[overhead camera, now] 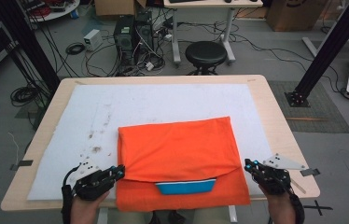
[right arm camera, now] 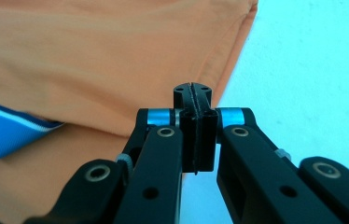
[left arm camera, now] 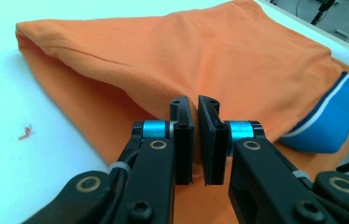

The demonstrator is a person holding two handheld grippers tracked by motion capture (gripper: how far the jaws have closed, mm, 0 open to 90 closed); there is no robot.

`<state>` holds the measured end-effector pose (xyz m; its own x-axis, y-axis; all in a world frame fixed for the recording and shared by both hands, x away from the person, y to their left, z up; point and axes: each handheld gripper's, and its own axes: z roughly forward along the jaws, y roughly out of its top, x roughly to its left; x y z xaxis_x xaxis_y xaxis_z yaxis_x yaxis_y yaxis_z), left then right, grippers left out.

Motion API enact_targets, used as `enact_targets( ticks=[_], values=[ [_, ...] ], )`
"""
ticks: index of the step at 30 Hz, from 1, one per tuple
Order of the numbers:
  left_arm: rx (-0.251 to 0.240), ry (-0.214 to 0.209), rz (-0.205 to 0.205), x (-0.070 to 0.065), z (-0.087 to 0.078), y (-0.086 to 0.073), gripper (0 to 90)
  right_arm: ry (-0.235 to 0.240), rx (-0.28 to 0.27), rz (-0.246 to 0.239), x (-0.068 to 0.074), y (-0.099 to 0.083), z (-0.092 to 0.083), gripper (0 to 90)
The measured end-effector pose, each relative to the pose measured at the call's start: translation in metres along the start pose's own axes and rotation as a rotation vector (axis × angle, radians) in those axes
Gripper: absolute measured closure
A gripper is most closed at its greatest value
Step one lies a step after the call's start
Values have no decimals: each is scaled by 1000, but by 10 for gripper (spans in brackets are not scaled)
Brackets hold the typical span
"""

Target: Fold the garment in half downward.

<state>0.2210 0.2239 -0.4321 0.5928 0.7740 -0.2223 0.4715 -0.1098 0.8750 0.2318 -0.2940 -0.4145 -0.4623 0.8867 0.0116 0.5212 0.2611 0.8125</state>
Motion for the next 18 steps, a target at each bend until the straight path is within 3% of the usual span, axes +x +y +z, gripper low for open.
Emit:
enact_targets(
  ticks=[4, 7, 9, 11, 13, 15, 18],
  values=[
    [12, 5, -4, 2, 6, -4, 840, 10, 10, 14, -3, -2, 8, 876],
    [15, 11, -16, 6, 9, -4, 840, 29, 56, 23, 2, -1, 28, 699],
    [15, 12, -19, 7, 10, -3, 840, 13, 102, 11, 7, -1, 44, 651],
    [14, 13, -19, 8, 11, -2, 841, -6, 133, -1, 11, -1, 54, 661],
    [13, 10, -18, 8, 11, -2, 841, -36, 137, -22, 14, -1, 57, 755],
    [11, 6, -22, 8, 11, -3, 842, -41, 148, -49, 14, 0, 57, 836],
    [9, 2, -33, 9, 11, -5, 843, -28, 161, -81, 14, 2, 55, 860]
  ],
)
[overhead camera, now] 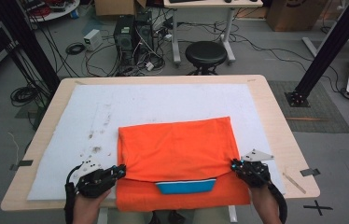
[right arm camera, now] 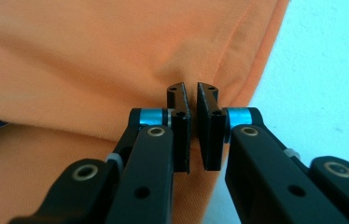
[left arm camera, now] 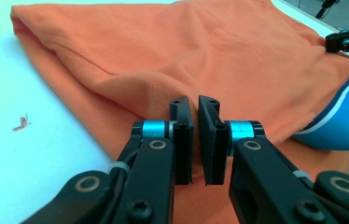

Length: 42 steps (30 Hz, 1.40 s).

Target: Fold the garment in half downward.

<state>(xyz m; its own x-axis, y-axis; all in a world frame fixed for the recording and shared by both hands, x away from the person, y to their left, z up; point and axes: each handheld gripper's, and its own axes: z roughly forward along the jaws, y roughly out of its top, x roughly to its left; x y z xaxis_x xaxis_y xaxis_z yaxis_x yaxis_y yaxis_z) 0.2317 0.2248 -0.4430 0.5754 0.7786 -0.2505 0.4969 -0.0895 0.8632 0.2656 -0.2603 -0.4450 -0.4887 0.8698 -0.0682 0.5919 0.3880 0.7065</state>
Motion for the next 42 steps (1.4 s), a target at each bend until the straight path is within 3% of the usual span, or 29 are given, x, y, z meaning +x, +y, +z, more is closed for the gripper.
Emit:
enact_targets(
  ticks=[4, 9, 13, 21, 24, 26, 27, 28, 30, 35, 38, 42],
  values=[
    [-10, -4, 5, -1, -4, 1, 843, 14, -55, 35, -3, 0, -14, 862],
    [-32, -25, -5, -4, -11, 2, 843, 21, -103, 20, -1, 3, -37, 862],
    [-29, -33, -3, -6, -16, -1, 843, 35, -99, -5, 0, 2, -48, 861],
    [-7, -64, 18, -11, -24, -6, 843, 57, -92, -2, 1, -11, -54, 861],
    [5, -78, 12, -6, -20, -7, 803, 80, -76, 8, 0, -14, -49, 845],
    [-5, -63, -14, -2, -18, -2, 570, 105, -95, 34, -3, -14, -46, 757],
    [-20, -55, -23, 1, -17, 1, 500, 106, -113, 57, -5, -12, -45, 670],
    [-33, -44, -32, 6, -15, 7, 470, 95, -128, 73, -8, -10, -44, 653],
    [-45, -23, -55, 14, -9, 15, 427, 83, -141, 97, -15, -2, -39, 565],
    [-39, 8, -91, 35, 15, 38, 361, 27, -133, 168, -36, 24, -14, 453],
    [-30, 11, -82, 44, 31, 50, 332, 15, -120, 197, -42, 35, -1, 395],
    [-12, 20, -92, 58, 48, 59, 287, 27, -98, 193, -46, 47, 18, 302]
  ],
)
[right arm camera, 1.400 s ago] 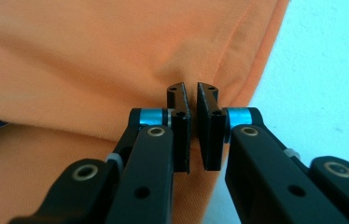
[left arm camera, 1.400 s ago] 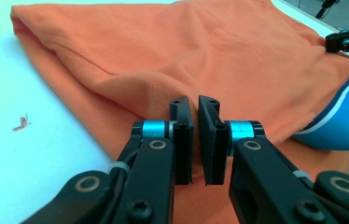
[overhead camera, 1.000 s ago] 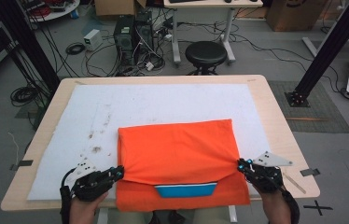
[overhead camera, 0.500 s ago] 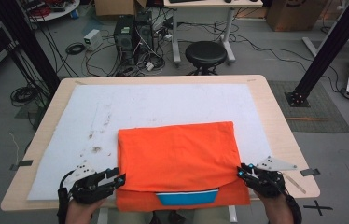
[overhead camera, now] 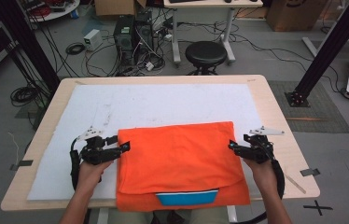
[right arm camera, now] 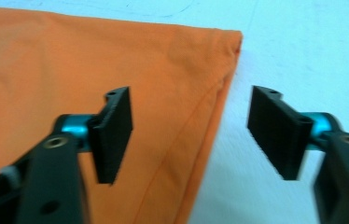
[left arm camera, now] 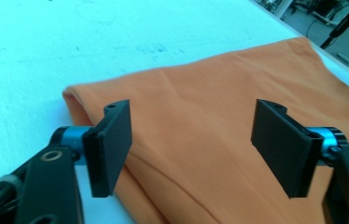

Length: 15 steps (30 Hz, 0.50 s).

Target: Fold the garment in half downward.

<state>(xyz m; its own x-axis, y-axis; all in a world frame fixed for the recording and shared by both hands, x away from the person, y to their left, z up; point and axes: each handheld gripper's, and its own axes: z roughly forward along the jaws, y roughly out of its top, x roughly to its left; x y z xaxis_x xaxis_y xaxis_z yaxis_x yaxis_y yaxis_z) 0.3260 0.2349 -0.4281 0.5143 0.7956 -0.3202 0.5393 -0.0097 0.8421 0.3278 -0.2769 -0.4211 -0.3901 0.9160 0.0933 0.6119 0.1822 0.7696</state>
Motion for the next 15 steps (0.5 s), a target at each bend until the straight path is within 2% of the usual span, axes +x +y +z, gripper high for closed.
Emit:
enact_targets(
  ticks=[3, 8, 9, 13, 14, 15],
  values=[
    [19, 43, -23, 12, 12, 8, 287, 11, 16, -5, -2, 7, 14, 240],
    [74, 102, -33, 27, 31, 13, 289, -7, 68, 21, -9, 18, 35, 230],
    [85, 100, -31, 30, 36, 14, 290, -16, 83, 25, -11, 19, 41, 229],
    [145, 156, -8, 33, 51, 10, 334, -22, 131, 54, -19, 20, 60, 252],
    [137, 177, -7, 33, 51, 11, 348, -27, 134, 44, -19, 20, 62, 262],
    [131, 188, -1, 34, 51, 11, 412, -36, 125, 38, -19, 20, 63, 297]
  ],
)
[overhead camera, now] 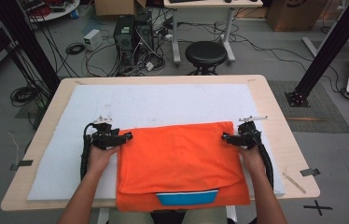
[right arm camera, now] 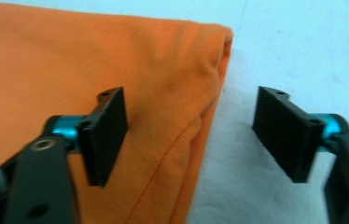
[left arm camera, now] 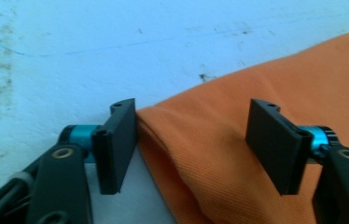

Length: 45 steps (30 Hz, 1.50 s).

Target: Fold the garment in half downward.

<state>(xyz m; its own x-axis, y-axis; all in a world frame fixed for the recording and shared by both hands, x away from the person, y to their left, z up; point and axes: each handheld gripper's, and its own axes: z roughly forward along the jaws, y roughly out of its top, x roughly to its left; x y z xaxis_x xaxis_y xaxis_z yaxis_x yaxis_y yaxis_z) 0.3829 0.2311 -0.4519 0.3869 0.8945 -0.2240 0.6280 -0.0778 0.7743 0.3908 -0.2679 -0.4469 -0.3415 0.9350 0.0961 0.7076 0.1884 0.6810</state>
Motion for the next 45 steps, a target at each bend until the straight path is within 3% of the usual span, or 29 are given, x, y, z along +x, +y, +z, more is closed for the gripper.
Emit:
enact_targets(
  ticks=[2, 3, 5, 7, 8, 11, 19, 22, 24, 27, 29, 30, 31, 33, 35, 37, 40, 42, 44, 45],
  values=[
    [7, 38, 23, 0, -1, 0, 543, 2, -2, -56, 0, 0, -1, 525],
    [11, 54, 41, -1, -2, -1, 626, 20, -2, -66, 0, 0, -1, 575],
    [17, 42, 64, -4, 0, 0, 836, 35, -7, -108, 6, 0, -1, 768],
    [7, 35, 47, -4, 1, 1, 854, 25, -7, -141, 11, 1, -1, 831],
    [6, 28, 28, -2, 2, 2, 858, 40, -5, -123, 9, 2, -1, 841],
    [-46, 6, -9, 1, 3, 5, 862, 55, -20, -89, 1, 4, -2, 849],
    [-100, -37, -71, -1, 14, 27, 863, -5, -103, -34, -15, 17, -9, 852],
    [-136, -56, -94, -1, 19, 36, 863, -30, -102, -31, -20, 26, -7, 852],
    [-128, -65, -118, 1, 25, 41, 862, -30, -111, -17, -22, 33, -6, 851],
    [-107, -49, -106, 1, 30, 45, 862, -27, -102, 7, -21, 35, -3, 847],
    [-83, -34, -104, 3, 33, 42, 858, -37, -77, 0, -19, 32, 0, 767],
    [-80, -31, -105, 3, 33, 41, 838, -30, -72, 18, -20, 30, 1, 602],
    [-79, -28, -108, 4, 34, 39, 794, -47, -70, 34, -21, 29, 0, 528],
    [-55, -17, -128, 5, 35, 37, 576, -53, -98, 72, -26, 25, -5, 471],
    [-50, -22, -133, 6, 32, 35, 452, -63, -100, 99, -31, 21, -9, 407],
    [-38, -21, -126, 5, 31, 33, 440, -48, -46, 118, -32, 18, -5, 378],
    [9, -47, -106, 0, 32, 29, 434, -43, 7, 97, -24, 13, 5, 353],
    [26, -44, -63, -6, 33, 26, 432, -70, 6, 46, -13, 11, 6, 393],
    [24, -7, -4, -12, 33, 23, 433, -58, 4, -5, -4, 9, 4, 601],
    [27, 26, 22, -14, 32, 23, 490, -49, -1, -36, 2, 7, 4, 682]
  ],
)
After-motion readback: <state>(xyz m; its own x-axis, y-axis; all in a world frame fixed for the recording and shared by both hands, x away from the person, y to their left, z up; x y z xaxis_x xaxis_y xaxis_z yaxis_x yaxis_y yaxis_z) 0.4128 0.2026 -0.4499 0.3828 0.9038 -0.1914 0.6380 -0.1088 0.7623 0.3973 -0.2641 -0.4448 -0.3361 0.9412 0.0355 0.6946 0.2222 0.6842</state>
